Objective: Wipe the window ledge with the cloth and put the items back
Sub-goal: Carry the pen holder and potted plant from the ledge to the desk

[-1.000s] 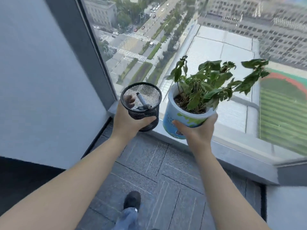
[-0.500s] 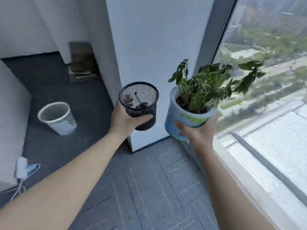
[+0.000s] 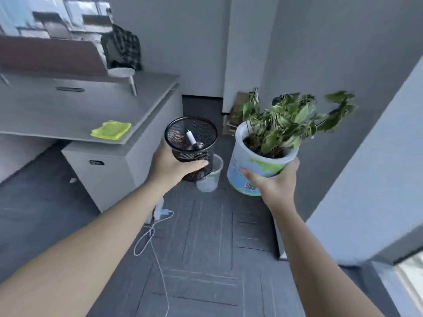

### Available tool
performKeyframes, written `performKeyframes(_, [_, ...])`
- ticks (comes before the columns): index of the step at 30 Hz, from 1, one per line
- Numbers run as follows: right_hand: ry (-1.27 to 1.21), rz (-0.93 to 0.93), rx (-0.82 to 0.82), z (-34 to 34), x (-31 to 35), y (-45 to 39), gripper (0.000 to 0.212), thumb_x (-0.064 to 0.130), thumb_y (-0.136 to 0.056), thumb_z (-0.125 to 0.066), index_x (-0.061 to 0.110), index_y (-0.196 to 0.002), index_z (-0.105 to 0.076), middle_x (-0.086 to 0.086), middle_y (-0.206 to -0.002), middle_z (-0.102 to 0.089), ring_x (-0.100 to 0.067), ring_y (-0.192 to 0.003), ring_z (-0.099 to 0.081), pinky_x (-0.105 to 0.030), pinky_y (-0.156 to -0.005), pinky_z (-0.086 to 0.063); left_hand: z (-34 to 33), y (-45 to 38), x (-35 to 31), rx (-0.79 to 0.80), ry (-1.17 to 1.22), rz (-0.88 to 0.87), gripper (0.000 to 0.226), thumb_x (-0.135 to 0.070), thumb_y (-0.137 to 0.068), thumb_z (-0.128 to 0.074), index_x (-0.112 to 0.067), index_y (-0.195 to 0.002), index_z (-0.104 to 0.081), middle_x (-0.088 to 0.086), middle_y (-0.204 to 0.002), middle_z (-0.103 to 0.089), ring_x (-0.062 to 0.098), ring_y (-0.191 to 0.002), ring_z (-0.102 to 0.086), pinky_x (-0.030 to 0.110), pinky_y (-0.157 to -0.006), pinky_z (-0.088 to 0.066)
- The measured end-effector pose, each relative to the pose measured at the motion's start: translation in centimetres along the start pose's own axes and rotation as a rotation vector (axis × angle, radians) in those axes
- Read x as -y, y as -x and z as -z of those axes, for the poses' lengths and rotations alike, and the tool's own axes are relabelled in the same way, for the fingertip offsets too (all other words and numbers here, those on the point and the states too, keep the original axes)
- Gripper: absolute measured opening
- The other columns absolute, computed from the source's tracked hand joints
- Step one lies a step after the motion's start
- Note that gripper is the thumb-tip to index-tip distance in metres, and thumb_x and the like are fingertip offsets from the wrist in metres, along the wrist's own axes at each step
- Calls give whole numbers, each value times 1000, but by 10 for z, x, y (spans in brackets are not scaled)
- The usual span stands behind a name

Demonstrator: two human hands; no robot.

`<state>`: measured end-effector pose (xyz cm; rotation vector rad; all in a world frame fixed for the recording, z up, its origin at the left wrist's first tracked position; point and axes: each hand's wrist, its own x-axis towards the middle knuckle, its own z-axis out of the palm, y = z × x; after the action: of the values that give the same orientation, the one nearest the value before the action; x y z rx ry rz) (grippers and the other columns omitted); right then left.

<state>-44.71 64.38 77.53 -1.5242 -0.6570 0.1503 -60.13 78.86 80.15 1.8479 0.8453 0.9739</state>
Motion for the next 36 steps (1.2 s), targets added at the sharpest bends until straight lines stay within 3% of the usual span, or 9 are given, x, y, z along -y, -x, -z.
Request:
performKeyframes(2, [-17,-4,68,-51,6,-4,80,8,-54,-87,15,-115,-35,2,-110,-49,-13,-101,-52,3,-67,-42,43,-17,12,-63,-21,-2,89,-46,-33,-73,-15,-114,-56,-4,-111,-63,14,-107,-57,29,-98,-42])
performKeyframes(5, [-25,3,159,-116,14,-10,86,8,-56,-86,8,-125,-34,18,-101,-43,-8,-98,-50,-11,-75,-45,97,-39,33,-134,-22,26,84,-38,-39,-80,-13,-115,-55,-2,-114,-64,16,-110,-58,34,-101,-44])
performKeyframes(9, [-26,38,274,-197,18,-26,80,7,-58,-85,11,-119,-34,22,-96,-40,-6,-95,-50,-13,-75,-44,155,-67,68,-247,-34,86,83,-38,-40,-82,-12,-114,-57,-2,-112,-66,15,-108,-60,32,-99,-46])
performKeyframes(13, [-53,61,390,-276,18,-50,82,7,-58,-85,7,-122,-34,15,-97,-42,-11,-100,-46,0,-66,-40,194,-98,98,-393,-49,125,74,-15,-51,-87,-12,-116,-54,-6,-108,-60,12,-105,-55,22,-92,-40])
performKeyframes(17, [-81,50,503,-346,14,-82,86,9,-58,-85,6,-126,-32,3,-112,-44,-12,-103,-48,-16,-75,-43,228,-140,131,-467,-88,182,84,-41,-37,-80,-14,-114,-57,-2,-115,-67,14,-109,-60,33,-98,-46])
performKeyframes(21, [-110,51,584,-410,11,-109,80,5,-58,-84,8,-120,-33,11,-100,-43,-11,-100,-46,2,-67,-40,258,-177,156,-589,-96,218,88,-42,-36,-80,-13,-116,-57,2,-118,-66,16,-111,-60,31,-98,-45])
performKeyframes(25, [-124,33,645,-467,8,-121,83,2,-58,-84,4,-123,-33,13,-98,-44,-11,-101,-48,-16,-80,-44,288,-203,183,-639,-117,231,80,-27,-45,-86,-12,-117,-55,-2,-116,-65,15,-110,-59,29,-96,-46])
performKeyframes(29, [-110,-8,697,-525,-2,-129,76,3,-58,-84,7,-115,-34,3,-103,-45,-12,-98,-48,-2,-64,-45,317,-239,215,-668,-92,216,77,-15,-50,-85,-11,-119,-52,0,-115,-62,14,-108,-56,20,-90,-42])
performKeyframes(36, [-19,-97,589,-648,-38,-147,76,10,-53,-87,17,-104,-31,-3,-110,-46,-21,-108,-49,-32,-90,-47,386,-334,315,-590,-62,261,74,-26,-44,-80,-13,-110,-51,-1,-112,-62,17,-108,-58,35,-98,-45])
